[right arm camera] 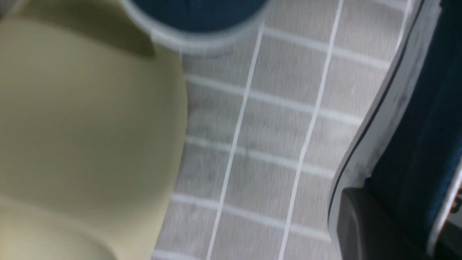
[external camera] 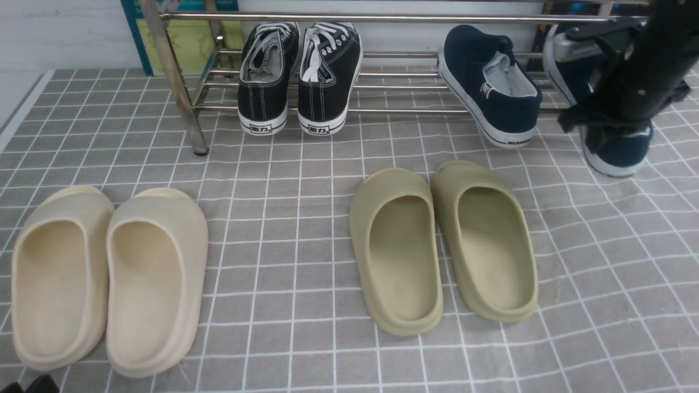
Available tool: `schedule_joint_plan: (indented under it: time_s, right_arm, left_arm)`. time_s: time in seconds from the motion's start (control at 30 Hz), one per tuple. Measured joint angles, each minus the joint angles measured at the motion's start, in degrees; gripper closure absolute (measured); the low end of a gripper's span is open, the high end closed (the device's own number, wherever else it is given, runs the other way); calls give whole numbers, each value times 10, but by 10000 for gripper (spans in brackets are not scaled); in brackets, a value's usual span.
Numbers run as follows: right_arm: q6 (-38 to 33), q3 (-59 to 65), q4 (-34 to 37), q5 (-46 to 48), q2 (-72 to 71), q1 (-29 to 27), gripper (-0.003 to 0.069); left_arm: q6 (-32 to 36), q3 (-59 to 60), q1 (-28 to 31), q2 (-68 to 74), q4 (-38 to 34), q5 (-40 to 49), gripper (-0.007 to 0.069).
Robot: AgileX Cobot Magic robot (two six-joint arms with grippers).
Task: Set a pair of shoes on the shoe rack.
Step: Use the right arm to put a shoe into the shoe rack
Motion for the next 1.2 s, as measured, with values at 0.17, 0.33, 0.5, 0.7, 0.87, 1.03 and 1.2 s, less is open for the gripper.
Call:
schedule_joint_plan:
  time_s: [0.17,0.33,0.5,0.7,0.87,1.03,1.2]
  right_arm:
    - [-11,-72,0,3,50,0,621]
    - [-53,-122,-1,2,87,0,621]
    - [-63,-136,-1,-12,101,0,621]
    - [-62,-139,-1,-27,107,0,621]
    - [-56,-139,-1,-33,107,0,574]
    - [-42,-143,-1,-40,95,0,424]
    - [-27,-145,-2,17,52,0,262]
  left_arm:
    - [0,0,0,0,0,0,386]
    - [0,0,0,0,0,0,386]
    - [0,0,0,0,0,0,386]
    - [0,0,0,0,0,0,386]
    - [0,0,0,0,0,0,386]
    - [0,0,0,0,0,0,386]
    - [0,0,0,0,0,0,386]
